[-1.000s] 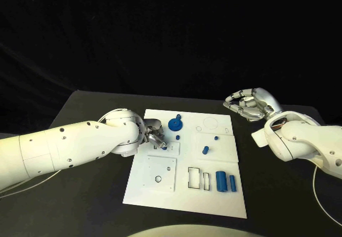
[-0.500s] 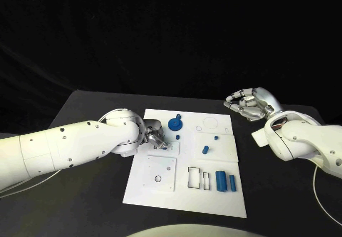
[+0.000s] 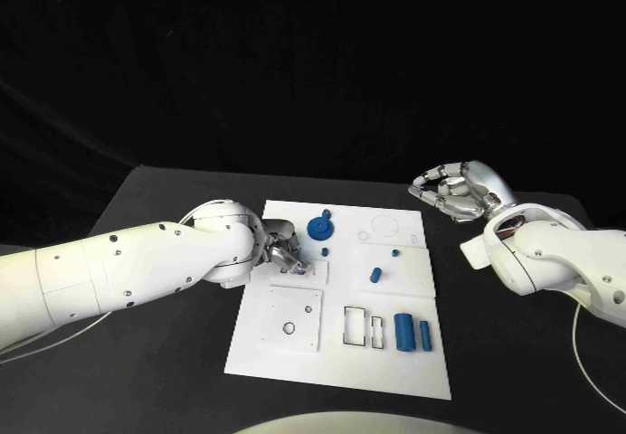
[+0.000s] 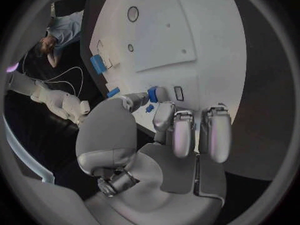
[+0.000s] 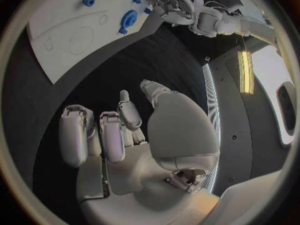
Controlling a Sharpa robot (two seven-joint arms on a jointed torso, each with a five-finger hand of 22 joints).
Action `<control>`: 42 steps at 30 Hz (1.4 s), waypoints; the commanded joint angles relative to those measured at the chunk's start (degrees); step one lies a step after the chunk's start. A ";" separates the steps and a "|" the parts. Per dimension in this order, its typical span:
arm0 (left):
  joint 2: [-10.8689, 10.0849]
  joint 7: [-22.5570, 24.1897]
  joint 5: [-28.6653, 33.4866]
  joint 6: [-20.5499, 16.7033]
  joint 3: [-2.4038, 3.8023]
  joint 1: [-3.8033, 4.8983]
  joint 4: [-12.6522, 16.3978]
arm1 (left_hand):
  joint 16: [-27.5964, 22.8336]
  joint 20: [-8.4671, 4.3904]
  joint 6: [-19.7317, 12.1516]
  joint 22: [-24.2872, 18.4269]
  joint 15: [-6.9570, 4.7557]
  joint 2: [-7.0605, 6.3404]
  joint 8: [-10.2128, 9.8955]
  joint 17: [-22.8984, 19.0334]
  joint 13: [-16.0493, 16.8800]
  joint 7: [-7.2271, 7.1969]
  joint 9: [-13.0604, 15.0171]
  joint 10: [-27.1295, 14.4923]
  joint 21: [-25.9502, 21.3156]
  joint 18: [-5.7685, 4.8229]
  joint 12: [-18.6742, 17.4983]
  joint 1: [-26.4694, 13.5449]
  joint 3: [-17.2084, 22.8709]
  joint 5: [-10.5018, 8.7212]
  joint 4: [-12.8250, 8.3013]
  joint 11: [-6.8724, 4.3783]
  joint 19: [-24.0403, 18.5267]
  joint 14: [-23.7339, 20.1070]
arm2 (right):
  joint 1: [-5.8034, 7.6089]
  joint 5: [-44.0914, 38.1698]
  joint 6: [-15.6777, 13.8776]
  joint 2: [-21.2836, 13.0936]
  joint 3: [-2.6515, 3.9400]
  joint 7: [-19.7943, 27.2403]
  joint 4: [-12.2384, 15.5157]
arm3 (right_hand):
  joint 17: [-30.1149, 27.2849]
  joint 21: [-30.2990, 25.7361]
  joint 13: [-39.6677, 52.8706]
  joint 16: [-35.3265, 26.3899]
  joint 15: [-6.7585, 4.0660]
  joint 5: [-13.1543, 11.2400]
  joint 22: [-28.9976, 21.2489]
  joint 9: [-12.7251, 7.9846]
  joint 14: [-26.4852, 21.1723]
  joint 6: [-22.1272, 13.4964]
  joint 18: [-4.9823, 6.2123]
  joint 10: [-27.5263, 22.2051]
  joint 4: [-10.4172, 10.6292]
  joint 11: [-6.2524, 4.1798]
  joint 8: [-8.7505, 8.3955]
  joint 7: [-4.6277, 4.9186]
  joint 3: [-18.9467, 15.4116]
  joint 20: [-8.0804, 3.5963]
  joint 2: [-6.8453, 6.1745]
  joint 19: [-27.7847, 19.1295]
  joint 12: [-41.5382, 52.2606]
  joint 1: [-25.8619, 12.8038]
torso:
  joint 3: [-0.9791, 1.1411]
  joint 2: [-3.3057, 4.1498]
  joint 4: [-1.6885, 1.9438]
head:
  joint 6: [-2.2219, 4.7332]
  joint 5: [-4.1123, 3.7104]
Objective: Assemble the parts on the task board
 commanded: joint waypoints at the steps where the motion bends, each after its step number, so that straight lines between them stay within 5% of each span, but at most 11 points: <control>1: 0.06 -0.09 0.39 0.67 -0.08 -0.12 -0.01 | 0.22 -0.18 0.28 5.40 -0.28 0.53 -0.18 15.05 0.02 0.34 -0.09 0.12 0.07 -0.45 0.21 -0.28 -0.64 -0.11 0.03 -0.08 0.37 6.05 | -0.06 -0.33 0.18 0.02 0.00 0.43 0.01 | 5.62 -0.29 -0.07 -0.29 -0.28 0.09 7.70 0.07 3.88 -0.40 1.16 -0.41 0.49 0.02 0.23 0.15 -0.21 -0.07 0.01 -0.33 -0.26 -0.49 | -0.03 0.02 -0.05 | 0.04 0.00; 4: 0.07 -0.08 0.40 0.49 -0.02 -0.13 0.01 | 0.24 -0.16 0.41 5.42 -0.27 0.67 -0.22 15.10 0.14 0.34 -0.09 0.19 0.07 -0.45 0.30 -0.66 -1.48 -0.19 0.08 -0.07 0.38 6.06 | -0.08 -0.33 0.20 0.00 0.00 0.44 -0.01 | 5.50 -0.43 -0.13 -0.34 -0.28 0.13 7.61 0.08 3.85 -0.46 1.19 -0.46 0.71 0.02 0.29 0.14 -0.40 -0.07 -0.04 -0.40 -0.30 -0.67 | -0.03 0.02 -0.04 | 0.09 -0.02; 7: -0.02 -0.07 0.80 0.18 0.30 -0.15 0.07 | 0.24 -0.17 0.63 5.40 -0.28 1.09 -0.28 15.09 0.06 0.33 -0.04 0.19 0.04 -0.44 0.23 -1.45 -3.88 -0.11 0.10 -0.08 0.38 6.06 | -0.11 -0.32 0.37 -0.01 0.00 0.57 -0.09 | 5.42 -0.58 -0.18 -0.44 -0.34 -3.34 7.61 0.22 3.84 -0.82 1.20 -0.49 2.43 -0.03 0.85 0.03 -2.23 -0.12 -0.23 -0.38 -0.23 -1.52 | -0.03 0.02 -0.06 | 0.13 -0.03; 10: -0.24 -0.07 1.75 -0.14 0.70 -0.15 0.18 | 0.10 -0.17 0.40 5.28 -0.28 1.45 -0.49 14.80 -0.47 0.40 -0.07 -0.10 -0.03 -0.41 -0.17 -1.80 -5.01 -0.03 0.14 -0.03 0.30 5.98 | -0.12 -0.30 0.43 0.03 0.00 0.67 -0.18 | 5.36 -0.72 -0.17 -0.49 -0.35 -4.00 7.56 0.26 3.83 -0.98 1.23 -0.50 3.02 -0.06 1.05 0.02 -3.05 -0.14 -0.33 -0.43 -0.20 -1.66 | 0.01 -0.03 -0.03 | 0.30 -0.07; 22: -1.44 -0.11 5.88 0.52 2.35 0.72 0.75 | -0.27 0.35 -1.12 4.89 0.30 2.50 -2.45 14.06 -1.83 1.28 -0.56 -1.25 -0.32 -0.31 -1.10 -3.20 -13.82 -0.10 0.21 0.72 0.06 5.78 | -0.20 -0.29 0.47 0.20 0.00 0.65 -0.61 | 5.01 -1.04 -0.36 -0.66 -0.35 -4.43 7.37 0.30 3.74 -1.16 1.30 -0.68 3.54 -0.05 1.21 0.02 -3.89 -0.15 -0.43 -0.59 -0.34 -1.83 | 0.00 -0.06 -0.02 | 1.03 -0.34; 28: -2.04 -0.19 6.29 1.36 3.41 1.22 0.54 | -0.28 0.36 -0.93 4.87 0.31 2.68 -2.42 14.03 -1.85 1.25 -0.49 -1.24 -0.35 -0.30 -1.08 -3.77 -14.98 -0.25 0.19 0.72 0.04 5.77 | -0.24 -0.27 0.50 0.25 0.00 0.74 -0.76 | 5.04 -1.15 -0.60 -0.68 -0.36 -4.41 7.36 0.34 3.75 -1.32 1.31 -0.87 3.91 -0.05 1.46 0.01 -5.08 -0.16 -0.15 -0.60 -0.50 -2.76 | -0.04 -0.03 -0.01 | 1.19 -0.29; 33: -2.53 -0.17 6.44 1.89 4.33 2.54 -0.31 | -0.50 0.37 -1.51 4.10 0.34 2.89 -2.91 13.60 -2.44 1.37 -0.56 -1.67 -0.74 -0.13 -1.52 -1.92 -15.36 -0.05 0.05 0.79 -0.45 5.65 | -0.26 -0.25 0.47 0.24 0.00 0.76 -0.79 | 5.00 -1.13 -0.63 -0.71 -0.36 -4.20 7.39 0.35 3.74 -1.36 1.30 -0.88 3.89 -0.06 1.54 0.00 -5.33 -0.17 0.07 -0.56 -0.52 -2.91 | -0.01 0.01 -0.03 | 1.28 -0.34; 38: -2.30 0.19 6.50 1.92 4.79 4.33 -3.02 | -1.14 1.30 -3.97 1.77 1.48 3.18 -7.05 12.35 -5.42 3.06 -2.93 -4.02 -2.00 0.37 -3.77 2.94 -15.47 0.24 0.09 2.21 -1.98 5.28 | -0.27 -0.21 0.54 0.27 0.00 0.69 -0.84 | 5.04 -1.23 -0.69 -0.72 -0.39 -3.04 7.37 0.38 3.76 -1.47 1.31 -0.91 3.71 -0.09 1.76 -0.03 -5.73 -0.19 0.65 -0.57 -0.55 -2.50 | 0.01 0.03 0.01 | 1.39 -0.28; 42: -1.61 0.68 6.40 2.00 4.93 5.13 -5.97 | -1.41 1.71 -4.55 0.59 1.94 3.01 -8.21 11.85 -7.35 3.63 -3.77 -5.50 -2.65 0.63 -5.30 3.47 -15.99 0.25 0.13 2.73 -2.75 5.13 | -0.27 -0.19 0.60 0.30 0.00 0.62 -0.83 | 5.02 -1.26 -0.71 -0.74 -0.40 -2.68 7.36 0.38 3.76 -1.51 1.32 -0.92 3.67 -0.10 1.82 -0.03 -5.84 -0.20 0.75 -0.57 -0.56 -2.31 | -0.01 0.06 0.00 | 1.42 -0.23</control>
